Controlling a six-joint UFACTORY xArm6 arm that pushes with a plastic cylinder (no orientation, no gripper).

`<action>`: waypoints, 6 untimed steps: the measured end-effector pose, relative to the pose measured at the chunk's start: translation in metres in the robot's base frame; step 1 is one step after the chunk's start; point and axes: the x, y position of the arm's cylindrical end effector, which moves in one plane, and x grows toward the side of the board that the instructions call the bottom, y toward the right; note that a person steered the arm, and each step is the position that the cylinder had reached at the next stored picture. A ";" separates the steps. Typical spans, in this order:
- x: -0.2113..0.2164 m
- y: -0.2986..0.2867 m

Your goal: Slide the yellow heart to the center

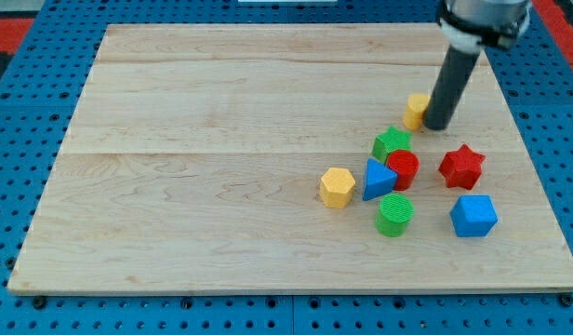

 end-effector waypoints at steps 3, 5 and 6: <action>-0.084 -0.017; -0.121 -0.111; -0.069 -0.176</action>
